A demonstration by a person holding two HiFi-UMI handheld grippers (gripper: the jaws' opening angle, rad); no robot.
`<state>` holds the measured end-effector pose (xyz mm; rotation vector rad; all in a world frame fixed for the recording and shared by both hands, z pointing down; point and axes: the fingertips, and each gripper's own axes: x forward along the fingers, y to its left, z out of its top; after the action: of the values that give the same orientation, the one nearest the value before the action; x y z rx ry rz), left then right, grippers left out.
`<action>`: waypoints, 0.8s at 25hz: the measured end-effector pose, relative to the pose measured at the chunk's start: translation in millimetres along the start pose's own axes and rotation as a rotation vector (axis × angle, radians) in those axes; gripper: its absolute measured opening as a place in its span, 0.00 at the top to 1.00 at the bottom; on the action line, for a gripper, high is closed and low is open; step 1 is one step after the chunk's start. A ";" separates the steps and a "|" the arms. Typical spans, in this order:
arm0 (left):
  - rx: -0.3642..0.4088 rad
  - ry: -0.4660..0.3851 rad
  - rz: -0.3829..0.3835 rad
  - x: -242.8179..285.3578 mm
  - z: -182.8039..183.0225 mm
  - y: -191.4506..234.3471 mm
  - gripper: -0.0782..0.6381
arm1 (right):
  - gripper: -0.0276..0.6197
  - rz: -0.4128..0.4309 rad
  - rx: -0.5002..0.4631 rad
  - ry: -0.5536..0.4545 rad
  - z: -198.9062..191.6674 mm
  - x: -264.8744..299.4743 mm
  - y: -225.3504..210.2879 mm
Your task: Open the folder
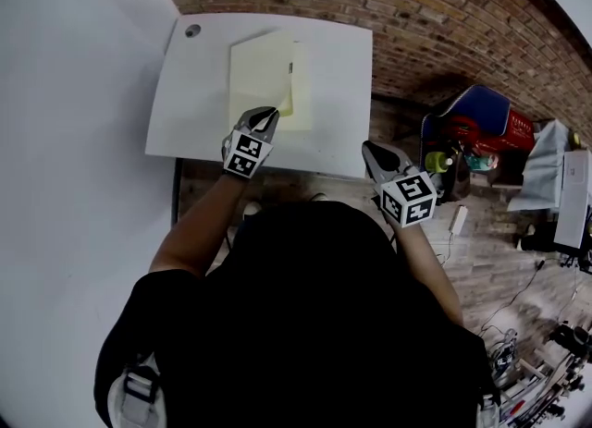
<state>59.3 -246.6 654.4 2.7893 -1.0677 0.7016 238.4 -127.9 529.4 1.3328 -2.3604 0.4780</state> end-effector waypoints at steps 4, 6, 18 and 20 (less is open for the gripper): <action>-0.023 -0.028 0.013 -9.6 2.2 5.9 0.86 | 0.95 0.011 0.001 0.001 1.1 6.5 2.8; -0.027 -0.043 0.016 -13.8 3.6 8.9 0.86 | 0.95 0.011 0.000 -0.001 3.5 10.4 2.9; -0.103 -0.090 0.072 -44.2 3.0 43.3 0.86 | 0.95 0.051 -0.014 0.006 12.3 33.5 20.4; -0.104 -0.100 0.087 -48.8 0.5 50.1 0.86 | 0.95 0.055 -0.017 0.009 13.4 37.1 23.0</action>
<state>-4.8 -254.5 627.8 2.7288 -1.2128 0.5024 198.7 -150.1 533.5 1.2579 -2.3938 0.4779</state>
